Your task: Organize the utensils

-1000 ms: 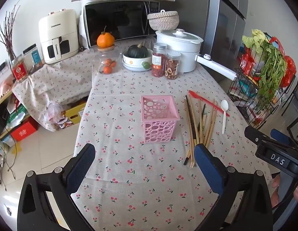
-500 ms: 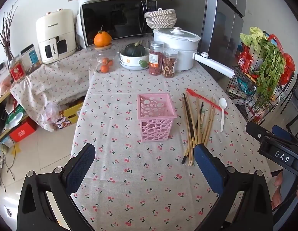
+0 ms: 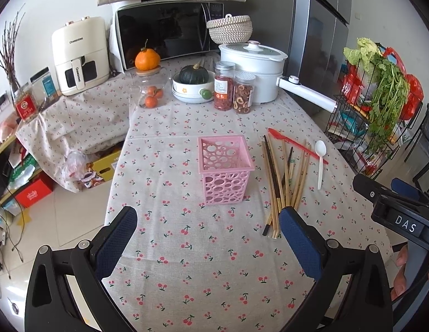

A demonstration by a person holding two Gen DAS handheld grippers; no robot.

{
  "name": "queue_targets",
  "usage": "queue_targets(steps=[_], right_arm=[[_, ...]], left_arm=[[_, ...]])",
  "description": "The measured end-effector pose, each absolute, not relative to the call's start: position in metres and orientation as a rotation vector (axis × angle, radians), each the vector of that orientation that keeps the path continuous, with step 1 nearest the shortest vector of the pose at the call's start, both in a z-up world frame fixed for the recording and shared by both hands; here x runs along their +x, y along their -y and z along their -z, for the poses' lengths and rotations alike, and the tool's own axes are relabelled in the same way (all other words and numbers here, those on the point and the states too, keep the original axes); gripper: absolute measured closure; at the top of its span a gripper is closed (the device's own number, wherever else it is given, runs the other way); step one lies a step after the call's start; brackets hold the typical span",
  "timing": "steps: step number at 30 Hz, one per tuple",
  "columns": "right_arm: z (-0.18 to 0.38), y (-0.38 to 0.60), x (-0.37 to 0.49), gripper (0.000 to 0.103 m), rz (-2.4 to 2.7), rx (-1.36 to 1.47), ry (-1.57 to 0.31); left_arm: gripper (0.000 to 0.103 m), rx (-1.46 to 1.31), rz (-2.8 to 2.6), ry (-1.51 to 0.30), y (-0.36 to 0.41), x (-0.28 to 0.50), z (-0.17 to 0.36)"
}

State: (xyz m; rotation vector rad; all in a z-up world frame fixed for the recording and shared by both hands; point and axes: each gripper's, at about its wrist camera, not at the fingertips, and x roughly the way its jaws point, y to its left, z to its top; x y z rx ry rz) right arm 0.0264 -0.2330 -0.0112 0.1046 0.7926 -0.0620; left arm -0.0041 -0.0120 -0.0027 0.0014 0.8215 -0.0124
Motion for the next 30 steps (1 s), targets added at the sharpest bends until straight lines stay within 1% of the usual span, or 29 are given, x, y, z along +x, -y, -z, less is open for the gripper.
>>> queue_targets(steps=[30], right_arm=[[0.0127, 0.2382, 0.0280, 0.000, 0.067, 0.125, -0.804]], left_arm=[[0.000, 0.007, -0.008, -0.820, 0.0107, 0.0030, 0.0053]])
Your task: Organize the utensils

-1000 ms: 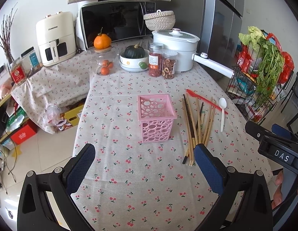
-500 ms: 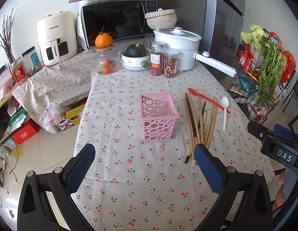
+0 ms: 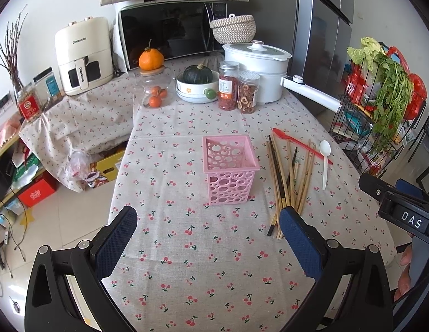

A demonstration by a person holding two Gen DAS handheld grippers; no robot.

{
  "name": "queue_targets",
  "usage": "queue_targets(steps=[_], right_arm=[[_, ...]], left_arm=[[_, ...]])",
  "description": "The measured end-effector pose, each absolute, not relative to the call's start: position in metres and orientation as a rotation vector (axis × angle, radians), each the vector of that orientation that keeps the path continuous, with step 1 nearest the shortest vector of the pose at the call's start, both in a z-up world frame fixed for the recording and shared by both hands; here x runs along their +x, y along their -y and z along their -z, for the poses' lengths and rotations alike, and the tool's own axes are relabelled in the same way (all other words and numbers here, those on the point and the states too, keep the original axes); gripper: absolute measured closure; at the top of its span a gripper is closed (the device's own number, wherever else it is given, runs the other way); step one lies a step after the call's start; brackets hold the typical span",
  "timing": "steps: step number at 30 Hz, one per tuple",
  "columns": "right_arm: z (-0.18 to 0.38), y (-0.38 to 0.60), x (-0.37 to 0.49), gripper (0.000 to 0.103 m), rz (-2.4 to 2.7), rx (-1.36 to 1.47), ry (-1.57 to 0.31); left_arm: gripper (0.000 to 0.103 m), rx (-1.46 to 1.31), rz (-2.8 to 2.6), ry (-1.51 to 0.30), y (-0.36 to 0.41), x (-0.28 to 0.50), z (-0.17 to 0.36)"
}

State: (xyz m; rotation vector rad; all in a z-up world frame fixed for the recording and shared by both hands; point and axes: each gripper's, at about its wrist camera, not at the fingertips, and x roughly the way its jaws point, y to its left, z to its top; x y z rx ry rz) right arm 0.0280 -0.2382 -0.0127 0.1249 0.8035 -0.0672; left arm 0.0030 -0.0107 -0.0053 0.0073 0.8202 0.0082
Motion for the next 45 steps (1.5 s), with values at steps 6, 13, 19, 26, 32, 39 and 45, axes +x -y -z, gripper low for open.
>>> queue_targets(steps=[6, 13, 19, 26, 32, 39, 45], right_arm=[[0.012, 0.239, 0.028, 0.000, 0.066, 0.124, -0.805], [0.014, 0.238, 0.029, 0.000, 0.061, 0.125, -0.817], [0.013, 0.239, 0.029, 0.000, 0.060, 0.125, -0.818], [0.014, 0.239, 0.026, 0.000, 0.066, 0.125, -0.819], [0.014, 0.241, 0.026, 0.000, 0.073, 0.125, -0.824], [0.011, 0.254, 0.028, 0.000, -0.017, 0.239, -0.793], [-0.004, 0.260, 0.035, 0.000, 0.047, 0.110, -0.752]], left_arm=[[0.000, 0.024, -0.027, -0.805, 0.011, -0.005, 0.005], [0.000, 0.029, -0.034, -0.795, 0.010, -0.005, 0.004], [0.000, 0.031, -0.039, -0.791, 0.010, -0.006, 0.003], [0.000, 0.029, -0.039, -0.789, 0.010, -0.008, 0.004], [0.000, 0.011, -0.015, -0.777, 0.009, -0.009, 0.004], [0.000, -0.018, 0.140, -0.828, 0.018, -0.002, 0.009], [0.000, -0.033, 0.157, -0.874, 0.027, 0.012, -0.003]])
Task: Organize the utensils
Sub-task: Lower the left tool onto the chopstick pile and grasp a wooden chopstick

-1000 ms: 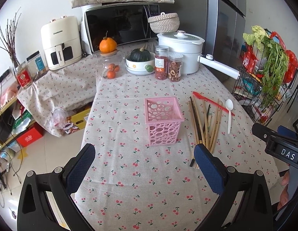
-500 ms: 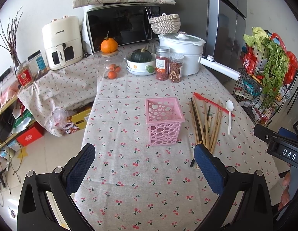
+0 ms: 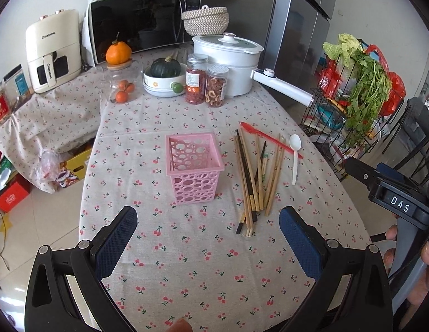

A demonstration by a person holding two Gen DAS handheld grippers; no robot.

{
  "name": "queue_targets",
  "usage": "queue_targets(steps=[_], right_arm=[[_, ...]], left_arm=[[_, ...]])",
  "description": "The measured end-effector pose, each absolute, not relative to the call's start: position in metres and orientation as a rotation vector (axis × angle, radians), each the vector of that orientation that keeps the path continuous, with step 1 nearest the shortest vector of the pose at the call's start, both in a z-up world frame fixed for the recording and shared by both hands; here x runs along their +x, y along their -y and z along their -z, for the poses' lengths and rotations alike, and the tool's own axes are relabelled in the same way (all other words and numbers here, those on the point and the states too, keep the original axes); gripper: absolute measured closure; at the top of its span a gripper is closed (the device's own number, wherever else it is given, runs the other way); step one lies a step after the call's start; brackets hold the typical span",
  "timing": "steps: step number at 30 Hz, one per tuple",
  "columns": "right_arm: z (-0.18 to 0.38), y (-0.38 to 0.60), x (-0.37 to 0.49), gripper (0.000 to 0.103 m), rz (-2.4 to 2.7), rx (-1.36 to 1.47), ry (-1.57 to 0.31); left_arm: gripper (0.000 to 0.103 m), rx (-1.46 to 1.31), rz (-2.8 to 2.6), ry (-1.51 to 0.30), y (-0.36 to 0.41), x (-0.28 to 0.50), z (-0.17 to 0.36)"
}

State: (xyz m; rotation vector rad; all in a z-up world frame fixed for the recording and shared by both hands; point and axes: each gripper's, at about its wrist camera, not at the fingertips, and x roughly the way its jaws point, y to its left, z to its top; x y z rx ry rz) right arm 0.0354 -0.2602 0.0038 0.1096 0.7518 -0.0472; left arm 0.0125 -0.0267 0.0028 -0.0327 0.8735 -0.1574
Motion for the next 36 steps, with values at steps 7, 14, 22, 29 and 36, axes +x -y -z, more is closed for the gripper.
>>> queue_targets(steps=[7, 14, 22, 29, 36], right_arm=[[-0.015, 0.280, 0.070, 0.000, 0.018, 0.172, -0.874], [0.010, 0.333, 0.098, 0.000, 0.007, 0.394, -0.912], [0.047, 0.366, 0.132, 0.016, -0.076, 0.542, -0.995], [0.064, 0.373, 0.148, 0.018, -0.070, 0.540, -1.025], [0.069, 0.377, 0.155, 0.018, -0.052, 0.533, -1.030]], left_arm=[[0.001, -0.044, 0.225, -0.957, 0.053, 0.050, -0.020], [0.031, -0.036, 0.274, -1.064, 0.101, 0.111, 0.001], [0.081, -0.040, 0.297, -1.231, 0.151, 0.188, 0.069], [0.096, -0.007, 0.212, -1.269, 0.163, 0.244, 0.112], [0.099, 0.016, 0.162, -1.319, 0.171, 0.272, 0.143]])
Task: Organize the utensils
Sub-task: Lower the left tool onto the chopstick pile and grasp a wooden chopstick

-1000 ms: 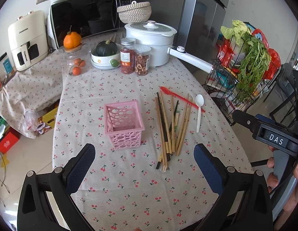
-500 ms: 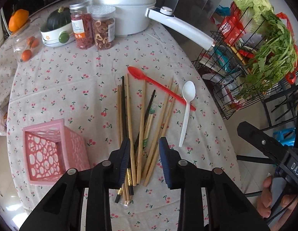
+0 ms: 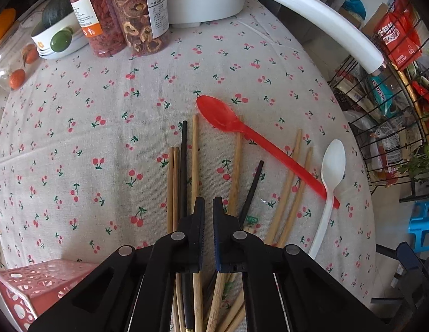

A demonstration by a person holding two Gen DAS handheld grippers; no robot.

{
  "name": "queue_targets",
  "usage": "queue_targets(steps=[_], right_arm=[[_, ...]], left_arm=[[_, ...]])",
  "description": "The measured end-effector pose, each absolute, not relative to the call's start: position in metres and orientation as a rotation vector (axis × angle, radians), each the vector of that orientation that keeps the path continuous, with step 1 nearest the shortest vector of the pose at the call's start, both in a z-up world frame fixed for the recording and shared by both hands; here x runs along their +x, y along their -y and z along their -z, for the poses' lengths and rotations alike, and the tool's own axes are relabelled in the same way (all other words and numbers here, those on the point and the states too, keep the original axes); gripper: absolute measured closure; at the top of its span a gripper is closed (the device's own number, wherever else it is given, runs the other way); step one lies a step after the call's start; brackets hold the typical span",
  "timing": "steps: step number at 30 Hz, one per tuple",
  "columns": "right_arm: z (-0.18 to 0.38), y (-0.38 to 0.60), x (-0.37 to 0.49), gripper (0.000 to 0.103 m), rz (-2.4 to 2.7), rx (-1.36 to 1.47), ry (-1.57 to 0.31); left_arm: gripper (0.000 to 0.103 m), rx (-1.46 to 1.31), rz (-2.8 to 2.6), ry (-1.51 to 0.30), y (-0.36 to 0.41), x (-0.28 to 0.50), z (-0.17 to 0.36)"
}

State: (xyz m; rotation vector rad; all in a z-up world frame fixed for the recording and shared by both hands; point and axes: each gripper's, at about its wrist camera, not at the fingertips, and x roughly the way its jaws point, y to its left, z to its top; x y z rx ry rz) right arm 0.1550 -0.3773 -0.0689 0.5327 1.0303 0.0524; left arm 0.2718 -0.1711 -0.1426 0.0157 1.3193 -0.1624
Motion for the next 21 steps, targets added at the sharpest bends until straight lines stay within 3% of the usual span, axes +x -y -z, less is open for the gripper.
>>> queue_targets(steps=[10, 21], right_arm=[[0.068, 0.369, 0.160, 0.018, -0.053, 0.504, -1.032], [0.069, 0.363, 0.163, 0.018, -0.053, 0.490, -1.046]], left_arm=[[0.100, 0.083, 0.120, -1.271, 0.178, 0.273, 0.132], [0.100, 0.091, 0.085, -1.337, 0.169, 0.276, 0.147]])
